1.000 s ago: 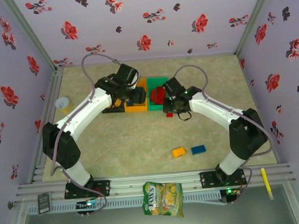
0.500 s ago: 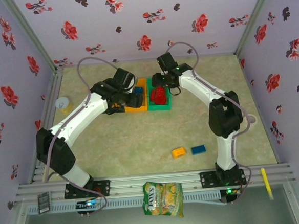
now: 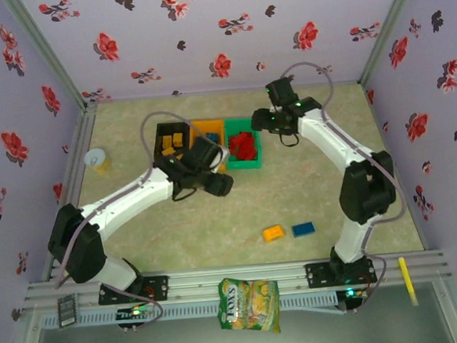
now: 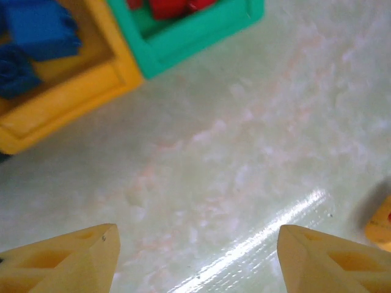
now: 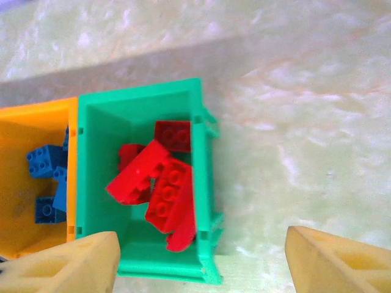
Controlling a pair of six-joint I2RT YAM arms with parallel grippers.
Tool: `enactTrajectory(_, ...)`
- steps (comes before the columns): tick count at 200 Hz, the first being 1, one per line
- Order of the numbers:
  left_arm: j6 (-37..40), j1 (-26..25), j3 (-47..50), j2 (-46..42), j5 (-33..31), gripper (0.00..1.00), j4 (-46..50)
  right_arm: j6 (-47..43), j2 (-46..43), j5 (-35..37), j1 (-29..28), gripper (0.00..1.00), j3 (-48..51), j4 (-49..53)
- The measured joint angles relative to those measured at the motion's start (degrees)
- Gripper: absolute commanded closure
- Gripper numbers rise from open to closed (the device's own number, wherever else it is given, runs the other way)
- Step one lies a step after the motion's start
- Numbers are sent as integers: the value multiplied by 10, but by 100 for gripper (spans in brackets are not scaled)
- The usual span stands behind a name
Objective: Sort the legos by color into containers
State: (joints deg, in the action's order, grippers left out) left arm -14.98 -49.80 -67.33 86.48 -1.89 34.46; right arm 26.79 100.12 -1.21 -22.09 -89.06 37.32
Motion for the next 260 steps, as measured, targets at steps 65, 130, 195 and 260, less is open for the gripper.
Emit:
enactTrajectory(65,72,-87,57,1,105,29,-78,8,-79,1,50,26,87,-11)
enactTrajectory(130,103,-121,9,69,161,29,-88,9,-94,-5,75,24,110,-17)
enactTrajectory(195,148,-164,-112,190,160,31,-66,9,-102,-16,79,22,121,-28)
enactTrajectory(260,176,-205,-176,264,147,33,2,9,-118,-20,86,22,134,-30)
